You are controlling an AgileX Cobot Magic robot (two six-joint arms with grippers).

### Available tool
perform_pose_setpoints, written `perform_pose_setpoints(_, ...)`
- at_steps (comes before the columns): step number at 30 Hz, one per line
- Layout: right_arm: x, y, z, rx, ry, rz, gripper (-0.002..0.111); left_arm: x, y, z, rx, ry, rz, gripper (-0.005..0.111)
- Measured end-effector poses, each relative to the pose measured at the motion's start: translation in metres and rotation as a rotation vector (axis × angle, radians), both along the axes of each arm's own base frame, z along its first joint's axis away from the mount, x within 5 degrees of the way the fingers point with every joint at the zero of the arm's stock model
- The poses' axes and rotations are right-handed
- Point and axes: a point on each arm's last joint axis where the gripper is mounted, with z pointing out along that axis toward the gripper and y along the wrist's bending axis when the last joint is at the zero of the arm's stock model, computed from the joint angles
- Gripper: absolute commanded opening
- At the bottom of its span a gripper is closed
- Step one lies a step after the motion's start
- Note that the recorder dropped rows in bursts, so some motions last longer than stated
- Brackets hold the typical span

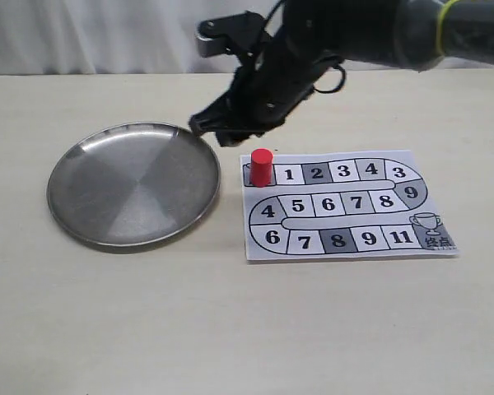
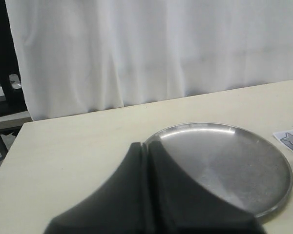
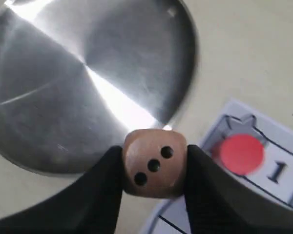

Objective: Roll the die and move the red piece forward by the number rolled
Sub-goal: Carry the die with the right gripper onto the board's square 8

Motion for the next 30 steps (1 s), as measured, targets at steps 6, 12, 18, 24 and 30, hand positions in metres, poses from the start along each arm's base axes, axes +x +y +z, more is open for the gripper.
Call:
perform_pose_setpoints(6, 0.014, -0.069, -0.037, -0.037, 0.072, -0.177, 0.004, 0.0, 0.0, 0.0, 0.0, 0.0, 0.0, 0.0)
perform_pose_setpoints(12, 0.012, -0.092, -0.057, -0.068, 0.076, -0.219, 0.006, 0.0, 0.0, 0.0, 0.0, 0.0, 0.0, 0.0)
perform_pose_setpoints(18, 0.015, -0.093, -0.076, -0.088, 0.083, -0.217, 0.061, 0.0, 0.0, 0.0, 0.0, 0.0, 0.0, 0.0)
perform_pose_setpoints(24, 0.016, -0.095, -0.072, -0.113, 0.057, -0.196, 0.084, 0.0, 0.0, 0.0, 0.0, 0.0, 0.0, 0.0)
perform_pose_setpoints(30, 0.011, -0.097, -0.031, -0.093, -0.044, -0.187, 0.083, 0.0, 0.0, 0.0, 0.0, 0.0, 0.0, 0.0)
